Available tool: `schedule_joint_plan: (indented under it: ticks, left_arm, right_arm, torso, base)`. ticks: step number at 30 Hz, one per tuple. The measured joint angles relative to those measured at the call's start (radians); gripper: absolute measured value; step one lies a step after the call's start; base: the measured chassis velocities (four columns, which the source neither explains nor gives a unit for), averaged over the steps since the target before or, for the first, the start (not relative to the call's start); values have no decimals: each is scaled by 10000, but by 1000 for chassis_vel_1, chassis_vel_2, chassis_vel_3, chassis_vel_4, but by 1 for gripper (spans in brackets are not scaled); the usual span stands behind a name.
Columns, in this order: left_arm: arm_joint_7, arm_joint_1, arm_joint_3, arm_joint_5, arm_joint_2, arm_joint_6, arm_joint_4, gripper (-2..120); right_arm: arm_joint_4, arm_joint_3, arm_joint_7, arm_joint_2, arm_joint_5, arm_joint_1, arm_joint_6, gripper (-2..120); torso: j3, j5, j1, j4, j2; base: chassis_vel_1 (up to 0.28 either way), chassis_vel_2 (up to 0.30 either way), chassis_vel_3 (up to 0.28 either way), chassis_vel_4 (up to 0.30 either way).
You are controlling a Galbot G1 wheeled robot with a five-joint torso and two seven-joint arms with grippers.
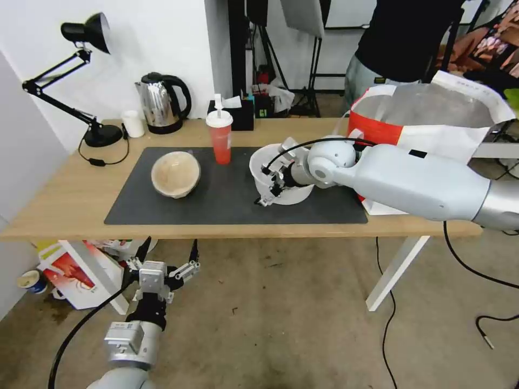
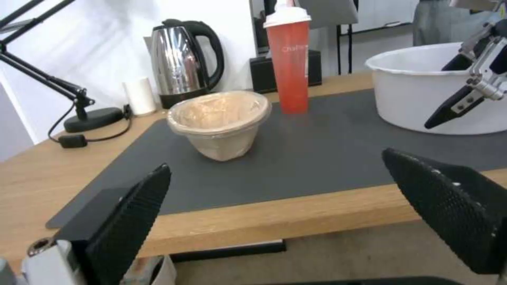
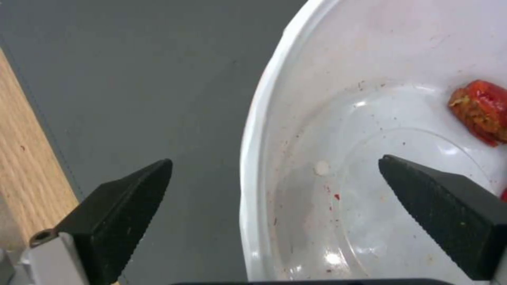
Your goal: Pick up the trash from the table and place it into the takeout bag.
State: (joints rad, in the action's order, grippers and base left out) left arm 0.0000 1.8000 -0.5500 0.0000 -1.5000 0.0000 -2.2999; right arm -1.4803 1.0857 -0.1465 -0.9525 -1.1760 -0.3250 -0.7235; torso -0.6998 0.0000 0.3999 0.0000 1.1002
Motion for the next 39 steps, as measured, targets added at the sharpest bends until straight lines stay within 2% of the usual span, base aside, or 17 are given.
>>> schedule_joint_plan:
  ticks: [19, 22, 24, 25, 28, 29, 32, 36, 38, 39]
  left_arm:
    - [0, 0, 0, 0, 0, 0, 1, 100]
    - [0, 0, 0, 0, 0, 0, 0, 100]
    - [0, 0, 0, 0, 0, 0, 1, 100]
    - [0, 0, 0, 0, 0, 0, 1, 100]
    - [0, 0, 0, 0, 0, 0, 0, 100]
    - [0, 0, 0, 0, 0, 0, 0, 100]
    - [0, 0, 0, 0, 0, 0, 0, 100]
    - [0, -1, 0, 0, 0, 0, 0, 100]
    - [0, 0, 0, 0, 0, 0, 0, 100]
    - [0, 0, 0, 0, 0, 0, 0, 100]
  right_arm:
    - [162, 30, 77, 55, 71, 116, -17, 100]
    - [157, 11, 156, 50, 71, 122, -12, 96]
    - [178, -52, 260, 39, 67, 132, -3, 85]
    - [178, -52, 260, 39, 67, 132, -3, 85]
    - [227, -129, 382, -6, 30, 125, 2, 71]
    - [227, -129, 382, -6, 30, 125, 2, 71]
    - [212, -142, 479, 5, -2, 79, 3, 56]
    - [205, -143, 496, 40, -5, 52, 4, 47]
    - [204, -151, 531, 58, -6, 40, 6, 39]
    - [202, -161, 557, 94, -8, 32, 8, 30]
  torso:
    - [-3, 0, 1, -1, -3]
    - [-2, 0, 1, 0, -2]
    - [-2, 0, 0, 0, -3]
    - [-2, 0, 0, 0, -3]
    - [-2, 0, 2, 0, -2]
    - [-2, 0, 2, 0, -2]
    - [-2, 0, 1, 1, -3]
    - [-1, 0, 1, -1, -3]
    - [-2, 0, 1, 0, -2]
    - [-2, -1, 1, 2, -2]
  base:
    - [0, 0, 0, 0]
    - [0, 0, 0, 0]
    - [0, 0, 0, 0]
    - [0, 0, 0, 0]
    - [0, 0, 0, 0]
    - [0, 0, 0, 0]
    - [0, 0, 0, 0]
    - [0, 0, 0, 0]
    - [0, 0, 0, 0]
    - [0, 0, 0, 0]
